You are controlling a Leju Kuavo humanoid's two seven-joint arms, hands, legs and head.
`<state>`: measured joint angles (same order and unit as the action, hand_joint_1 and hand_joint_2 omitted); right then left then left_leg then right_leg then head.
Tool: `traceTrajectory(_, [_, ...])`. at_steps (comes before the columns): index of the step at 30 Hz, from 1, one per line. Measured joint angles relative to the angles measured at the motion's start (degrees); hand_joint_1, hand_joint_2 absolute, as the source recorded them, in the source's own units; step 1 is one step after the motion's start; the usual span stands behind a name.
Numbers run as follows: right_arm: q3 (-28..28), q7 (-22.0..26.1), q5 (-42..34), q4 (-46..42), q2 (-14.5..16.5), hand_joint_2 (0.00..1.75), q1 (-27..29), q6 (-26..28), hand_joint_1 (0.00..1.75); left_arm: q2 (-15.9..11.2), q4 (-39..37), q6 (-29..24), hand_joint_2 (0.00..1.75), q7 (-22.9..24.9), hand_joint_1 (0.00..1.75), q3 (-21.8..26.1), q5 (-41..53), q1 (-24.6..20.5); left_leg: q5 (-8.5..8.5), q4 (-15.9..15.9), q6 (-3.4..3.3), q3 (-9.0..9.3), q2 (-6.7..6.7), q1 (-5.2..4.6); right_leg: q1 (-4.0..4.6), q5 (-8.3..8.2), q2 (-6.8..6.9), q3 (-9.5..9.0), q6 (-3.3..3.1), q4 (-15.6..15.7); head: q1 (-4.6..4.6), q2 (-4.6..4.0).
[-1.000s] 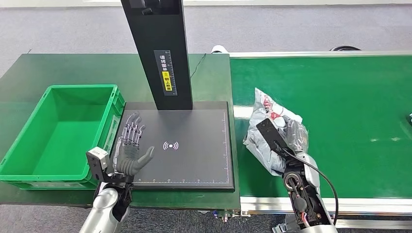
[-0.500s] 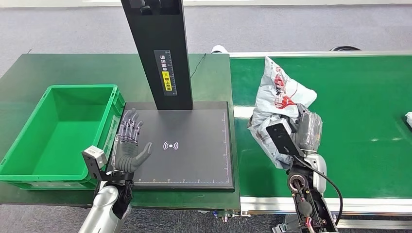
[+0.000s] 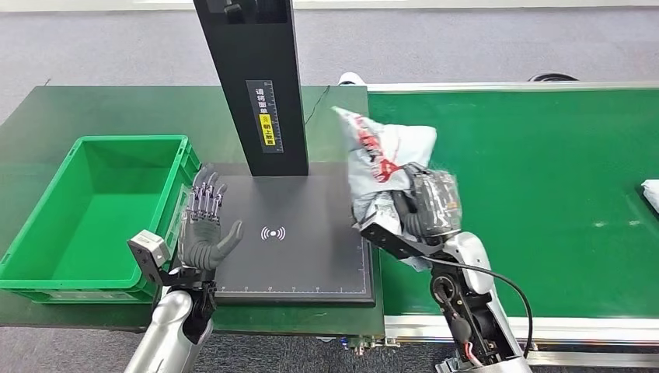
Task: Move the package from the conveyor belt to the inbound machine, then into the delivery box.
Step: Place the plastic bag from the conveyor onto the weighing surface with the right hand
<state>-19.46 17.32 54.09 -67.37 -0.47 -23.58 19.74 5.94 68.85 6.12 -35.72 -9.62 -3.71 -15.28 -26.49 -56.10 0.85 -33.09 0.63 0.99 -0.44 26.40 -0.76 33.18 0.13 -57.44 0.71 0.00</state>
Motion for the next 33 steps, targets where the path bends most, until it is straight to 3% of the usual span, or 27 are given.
traceTrajectory(2, [-3.03, 1.62, 0.09, 1.36, 0.15, 1.75, -1.33, -1.29, 1.75, -0.08, -0.10, -0.03, 1.75, -0.44, 0.00, -0.14, -0.34, -0.08, 0.00, 0.00, 0.00, -0.01, 0.00, 0.00, 0.00, 0.00, 0.00, 0.00, 0.00, -0.01, -0.01, 0.00])
traceTrajectory(6, [-11.45, 7.19, 1.16, 7.32, 1.05, 1.75, -5.88, -10.17, 1.75, -0.36, -1.27, 0.80, 1.75, -1.28, 0.00, -0.85, -1.65, -1.26, 0.00, 0.00, 0.00, -0.01, -0.03, -0.01, 0.00, 0.00, -0.02, 0.00, 0.00, -0.01, -0.01, 0.00])
traceTrajectory(9, [-18.10, 9.01, 1.00, 13.23, 2.78, 1.75, -8.41, -11.83, 1.75, -0.48, -2.78, 0.94, 1.75, -1.72, 0.00, -1.38, -2.27, -2.70, 0.02, -0.01, 0.00, -0.01, 0.05, 0.00, 0.00, 0.00, 0.05, 0.00, 0.00, -0.01, 0.00, 0.00])
traceTrajectory(16, [-25.75, 9.82, -1.29, 21.12, 4.75, 1.75, -12.32, -14.25, 1.75, -0.67, -4.93, 1.09, 1.75, -2.33, 0.00, -1.90, -2.61, -4.07, 0.02, -0.01, 0.00, -0.01, 0.03, -0.01, -0.01, 0.00, 0.05, 0.00, 0.00, -0.01, -0.02, 0.00])
traceTrajectory(22, [-30.58, 8.11, -3.17, 27.31, 5.98, 1.75, -14.03, -21.19, 1.75, -0.70, -7.00, 2.21, 1.75, -2.44, 0.00, -2.97, -2.77, -5.52, 0.01, -0.01, 0.00, 0.08, 0.00, -0.01, -0.02, 0.00, 0.02, -0.04, 0.00, 0.00, -0.01, 0.00])
traceTrajectory(26, [-33.01, 7.86, -3.67, 30.69, 7.10, 1.75, -15.39, -21.49, 1.75, -0.60, -8.57, 2.27, 1.75, -2.44, 0.00, -3.55, -2.83, -6.74, 0.00, 0.00, 0.01, 0.30, -0.09, -0.01, -0.01, 0.00, -0.07, -0.20, -0.01, 0.00, -0.01, 0.00])
traceTrajectory(30, [-34.15, 6.80, -4.05, 32.44, 7.73, 1.75, -16.18, -19.76, 0.01, -0.57, -9.34, 2.14, 1.75, -2.46, 0.00, -3.94, -2.84, -7.06, 0.00, 0.01, 0.01, 0.44, -0.11, -0.01, 0.00, 0.00, -0.09, -0.34, -0.01, 0.00, -0.02, 0.00])
traceTrajectory(33, [-34.33, 5.35, -4.96, 33.05, 7.84, 1.75, -16.21, -17.21, 0.00, -0.64, -9.48, 1.90, 1.75, -2.46, 0.00, -3.95, -2.85, -6.97, 0.01, 0.01, 0.00, 0.44, -0.10, -0.01, 0.00, -0.01, -0.09, -0.36, -0.02, 0.00, -0.02, 0.00])
